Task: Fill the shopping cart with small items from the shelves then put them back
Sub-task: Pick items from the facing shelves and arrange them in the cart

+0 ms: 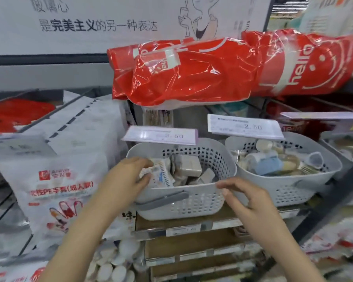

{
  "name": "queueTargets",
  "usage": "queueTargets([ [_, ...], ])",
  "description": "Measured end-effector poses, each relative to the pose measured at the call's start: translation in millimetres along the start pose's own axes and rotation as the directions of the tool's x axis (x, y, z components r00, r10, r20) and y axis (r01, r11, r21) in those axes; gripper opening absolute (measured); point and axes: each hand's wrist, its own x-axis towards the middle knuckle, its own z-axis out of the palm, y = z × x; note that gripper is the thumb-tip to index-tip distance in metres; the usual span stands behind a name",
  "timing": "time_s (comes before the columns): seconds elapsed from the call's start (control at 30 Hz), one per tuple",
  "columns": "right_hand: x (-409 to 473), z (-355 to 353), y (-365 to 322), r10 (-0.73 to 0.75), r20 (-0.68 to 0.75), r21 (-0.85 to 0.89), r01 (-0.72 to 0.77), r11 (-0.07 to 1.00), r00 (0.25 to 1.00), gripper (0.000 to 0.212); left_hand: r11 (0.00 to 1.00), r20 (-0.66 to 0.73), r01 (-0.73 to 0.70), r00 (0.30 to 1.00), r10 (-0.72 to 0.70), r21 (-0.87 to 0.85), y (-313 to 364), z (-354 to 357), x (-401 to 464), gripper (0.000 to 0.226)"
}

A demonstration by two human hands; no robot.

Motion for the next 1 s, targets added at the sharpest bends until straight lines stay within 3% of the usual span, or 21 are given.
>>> queueTargets([
  [0.2,63,-6,19,-0.042,0.135,-0.042,0.048,0.998,0.99,0.015,0.985,0.179,0.17,0.969,-0.171,0.025,-9,21,35,0.039],
  [0.3,101,10,34,-0.055,0.25,-0.114,0.085,0.99,0.967,0.017,0.978,0.202,0.198,0.957,-0.207,0.067,-5,23,39,0.031],
  [0.43,143,35,46,-0.026,0.404,-0.254,0.14,0.957,0.914,0.035,0.962,0.193,0.235,0.947,-0.259,0.139,0,23,40,0.033],
  [0.57,166,50,40,0.043,0.599,-0.348,0.211,0.913,0.799,0.043,0.96,0.111,0.279,0.953,-0.281,0.04,4,21,36,0.02],
  [0.7,176,67,40,-0.026,0.599,-0.319,0.268,0.909,0.8,0.036,0.947,0.053,0.319,0.947,-0.317,-0.045,9,21,31,0.02],
  [0.87,177,69,43,-0.079,0.73,-0.311,0.434,0.845,0.678,0.052,0.936,0.066,0.347,0.937,-0.343,-0.064,7,22,30,0.016],
  [1.0,177,75,41,-0.146,0.68,-0.376,0.513,0.771,0.718,0.046,0.958,0.129,0.285,0.952,-0.279,-0.033,5,21,30,0.02],
])
